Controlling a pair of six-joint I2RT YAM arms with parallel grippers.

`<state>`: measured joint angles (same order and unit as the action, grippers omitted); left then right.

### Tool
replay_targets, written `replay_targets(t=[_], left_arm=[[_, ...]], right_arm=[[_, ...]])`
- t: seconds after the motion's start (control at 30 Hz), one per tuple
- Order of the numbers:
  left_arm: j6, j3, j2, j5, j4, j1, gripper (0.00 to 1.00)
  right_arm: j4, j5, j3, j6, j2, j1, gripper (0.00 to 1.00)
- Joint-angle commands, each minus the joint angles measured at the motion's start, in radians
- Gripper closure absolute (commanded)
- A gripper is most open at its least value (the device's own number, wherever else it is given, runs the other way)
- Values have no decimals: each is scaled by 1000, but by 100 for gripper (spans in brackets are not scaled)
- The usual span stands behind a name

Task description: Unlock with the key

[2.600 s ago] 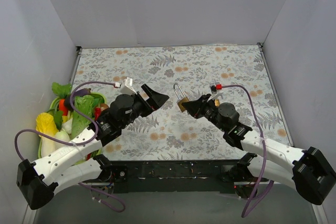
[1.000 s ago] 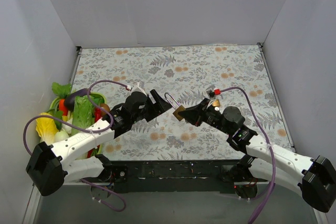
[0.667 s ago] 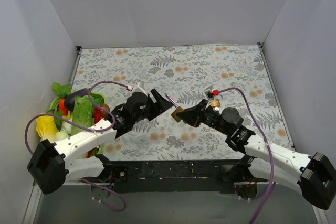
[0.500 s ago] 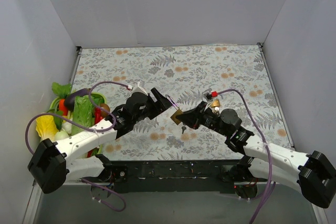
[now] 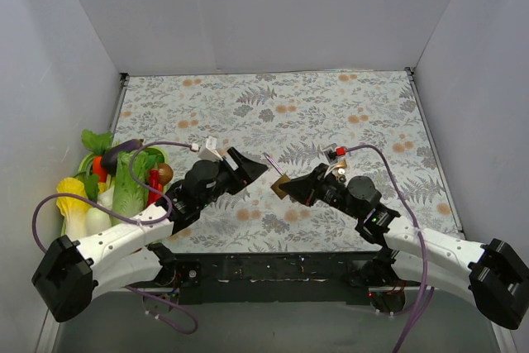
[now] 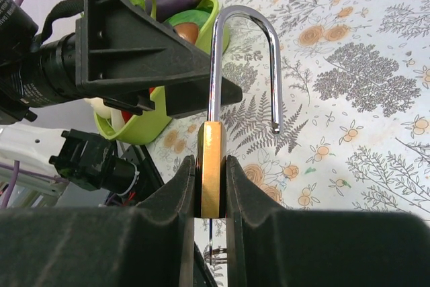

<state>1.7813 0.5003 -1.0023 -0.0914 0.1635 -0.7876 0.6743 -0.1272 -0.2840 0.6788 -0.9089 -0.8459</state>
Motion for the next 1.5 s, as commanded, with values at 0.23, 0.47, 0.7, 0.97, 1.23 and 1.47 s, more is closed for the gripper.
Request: replay_targets(t=[0.23, 0.47, 0.7, 0.97, 1.23, 1.47], left_arm=[[70, 30, 73, 90, -26, 2, 26], [96, 49, -33, 228, 146, 2, 9], [58, 135, -171, 248, 139, 4, 12], [23, 150, -223, 239, 172, 14, 22], [-8, 132, -260, 312, 333, 22, 27], [-66, 138, -265, 349, 386, 21, 28]], right_arm=[[41, 52, -38, -56, 65, -5, 99], [51, 32, -32, -59, 47, -5, 99], [70, 0, -30, -59, 38, -9, 99], [73, -5, -15, -53, 65, -9, 99], [131, -26, 8, -10, 50, -9, 99], [162, -29, 23, 14, 34, -9, 99]])
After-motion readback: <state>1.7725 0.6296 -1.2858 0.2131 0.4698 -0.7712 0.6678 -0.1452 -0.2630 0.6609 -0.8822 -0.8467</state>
